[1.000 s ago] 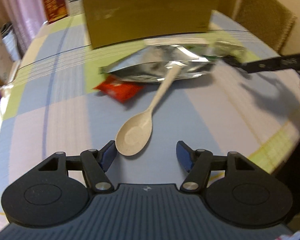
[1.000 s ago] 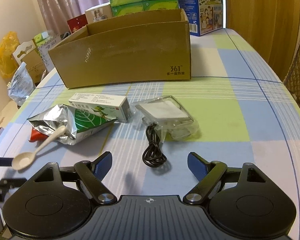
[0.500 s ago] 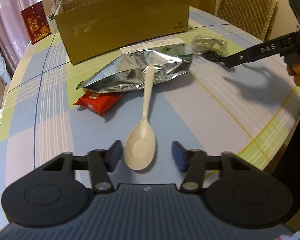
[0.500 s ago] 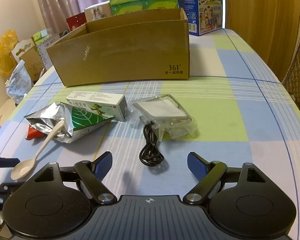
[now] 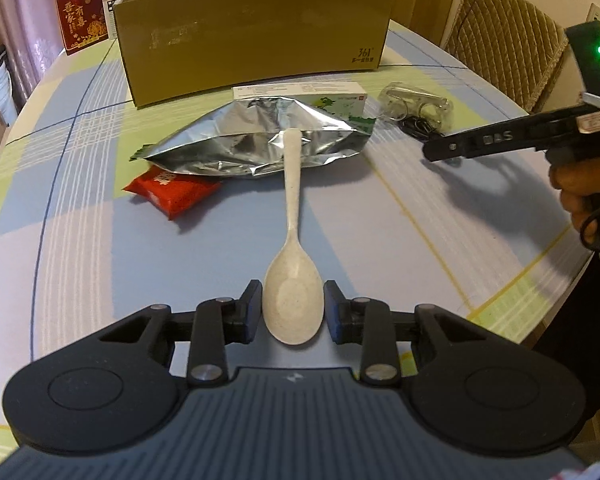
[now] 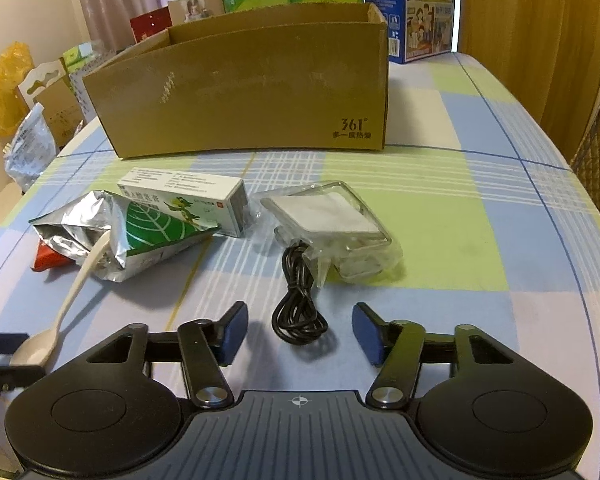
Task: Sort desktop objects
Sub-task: 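Grasp the white spoon with the left tool while the right tool grasps the black cable, then lift the spoon and cable with both tools toward the cardboard box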
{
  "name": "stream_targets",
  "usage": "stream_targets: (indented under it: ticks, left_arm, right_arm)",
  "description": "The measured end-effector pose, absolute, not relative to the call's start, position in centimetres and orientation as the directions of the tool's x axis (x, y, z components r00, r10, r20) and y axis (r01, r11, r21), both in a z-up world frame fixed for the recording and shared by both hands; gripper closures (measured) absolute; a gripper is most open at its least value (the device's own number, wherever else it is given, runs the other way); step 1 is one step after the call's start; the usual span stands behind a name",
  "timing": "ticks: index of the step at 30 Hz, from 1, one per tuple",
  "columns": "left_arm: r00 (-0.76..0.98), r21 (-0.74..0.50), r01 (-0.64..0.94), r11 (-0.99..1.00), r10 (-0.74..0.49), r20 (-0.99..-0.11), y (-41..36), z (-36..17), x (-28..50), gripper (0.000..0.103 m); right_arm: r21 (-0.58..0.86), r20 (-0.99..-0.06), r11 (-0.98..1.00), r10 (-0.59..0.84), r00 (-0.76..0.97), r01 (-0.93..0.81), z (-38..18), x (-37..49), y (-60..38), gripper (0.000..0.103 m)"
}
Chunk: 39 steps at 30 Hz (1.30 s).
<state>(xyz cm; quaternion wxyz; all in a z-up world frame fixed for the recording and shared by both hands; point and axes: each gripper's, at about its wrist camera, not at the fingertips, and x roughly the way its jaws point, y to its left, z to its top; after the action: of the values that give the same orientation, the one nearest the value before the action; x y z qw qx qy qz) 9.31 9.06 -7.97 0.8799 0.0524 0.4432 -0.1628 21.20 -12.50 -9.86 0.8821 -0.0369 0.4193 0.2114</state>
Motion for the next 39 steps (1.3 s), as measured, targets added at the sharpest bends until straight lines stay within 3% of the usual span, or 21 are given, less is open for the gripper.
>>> stream_targets:
  ticks: [2, 3, 4, 19, 28, 39]
  left_arm:
    - [0.561, -0.057, 0.319, 0.946, -0.237, -0.794, 8.8, -8.0, 9.2, 0.075]
    - [0.563, -0.064, 0.311, 0.948, -0.238, -0.791, 8.8, -8.0, 9.1, 0.075]
    - [0.566, -0.068, 0.305, 0.950, -0.238, -0.789, 8.7, -8.1, 9.1, 0.075]
    - [0.597, -0.082, 0.294, 0.952, -0.250, -0.763, 5.8, -8.3, 6.4, 0.074]
    - [0.618, -0.081, 0.290, 0.953, -0.251, -0.745, 5.8, -8.5, 6.6, 0.070]
    - [0.649, -0.066, 0.233, 0.970, -0.206, -0.732, 5.2, -8.8, 6.5, 0.067]
  right_arm:
    - [0.098, -0.752, 0.909, 0.335, 0.568, -0.405, -10.0, 21.4, -12.2, 0.059]
    - [0.091, -0.750, 0.909, 0.331, 0.573, -0.407, -10.0, 21.4, -12.0, 0.073]
    - [0.086, -0.749, 0.908, 0.329, 0.575, -0.409, -10.0, 21.4, -11.9, 0.079]
    - [0.148, -0.774, 0.856, 0.412, 0.481, -0.495, -9.3, 13.7, -11.5, 0.079]
    - [0.113, -0.754, 0.865, 0.396, 0.525, -0.490, -9.7, 14.3, -11.4, 0.068]
    - [0.064, -0.744, 0.854, 0.386, 0.545, -0.516, -10.0, 14.2, -10.7, 0.067]
